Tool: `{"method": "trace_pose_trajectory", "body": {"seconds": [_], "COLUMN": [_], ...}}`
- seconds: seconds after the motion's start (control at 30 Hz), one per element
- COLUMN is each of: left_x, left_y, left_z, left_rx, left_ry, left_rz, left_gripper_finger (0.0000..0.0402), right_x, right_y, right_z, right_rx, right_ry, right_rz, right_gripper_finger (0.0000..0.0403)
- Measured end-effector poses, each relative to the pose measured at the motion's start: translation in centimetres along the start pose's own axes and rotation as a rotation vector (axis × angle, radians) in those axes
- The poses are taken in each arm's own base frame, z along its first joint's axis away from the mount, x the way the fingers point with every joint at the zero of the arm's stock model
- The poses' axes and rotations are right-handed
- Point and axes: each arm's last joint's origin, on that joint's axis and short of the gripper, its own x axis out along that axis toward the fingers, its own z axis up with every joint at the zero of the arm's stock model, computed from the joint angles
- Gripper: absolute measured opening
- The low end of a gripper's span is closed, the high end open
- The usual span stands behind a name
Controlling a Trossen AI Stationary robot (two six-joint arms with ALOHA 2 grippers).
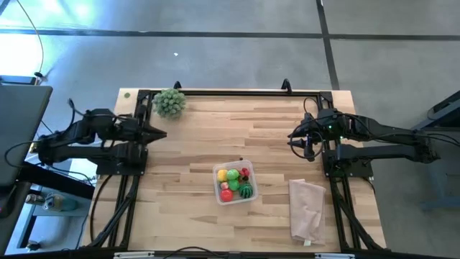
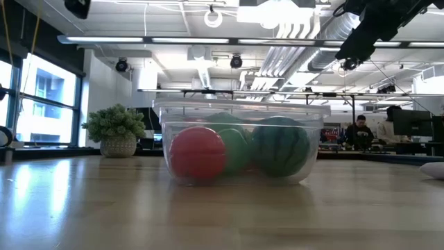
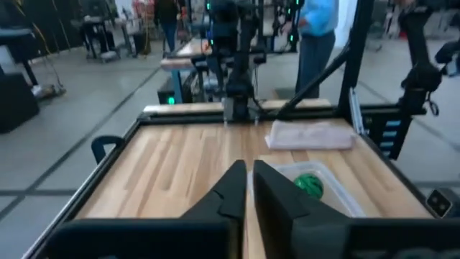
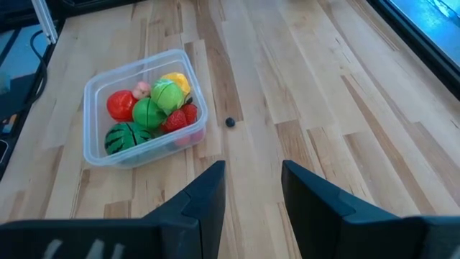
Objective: Pick and placing Produce into tupperware
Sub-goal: Return to Home Position
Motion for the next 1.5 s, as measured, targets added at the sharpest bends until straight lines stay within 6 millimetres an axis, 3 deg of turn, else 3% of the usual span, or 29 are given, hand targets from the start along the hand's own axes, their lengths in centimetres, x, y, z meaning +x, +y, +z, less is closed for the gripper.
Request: {"method": "trace_pose_trajectory", "body": {"seconds": [0.2,0.53,0.7,1.0,1.5], "left_x": [-0.6,2.6,3.2,2.4,0.3], "left_y": [-0.1,0.0,0.1,0.1,-0.1], "left_z": [-1.4,-5.0,-6.2,-5.0,-5.1], "left_rx": [-0.020,-0.060,-0.066,-0.076,-0.062], "left_ry": [-0.087,-0.226,-0.187,-0.238,-0.299], "left_rz": [0.005,0.035,0.098,0.080,0.079], "left_gripper_finger": [0.0011,0.0005,0.0002,0.0000,0.0000], "right_x": [0.0,0.0,0.0,0.0,0.0], "right_y": [0.0,0.0,0.0,0.0,0.0], "right_z": [0.0,0.0,0.0,0.0,0.0], "right_rx": [0.000,0.000,0.000,0.000,0.000], "right_ry": [0.000,0.000,0.000,0.000,0.000], "right_rz": [0.000,0.000,0.000,0.000,0.000], "right_gripper_finger": [0.0129,0.0129,0.0129,0.0129,0.0129]}}
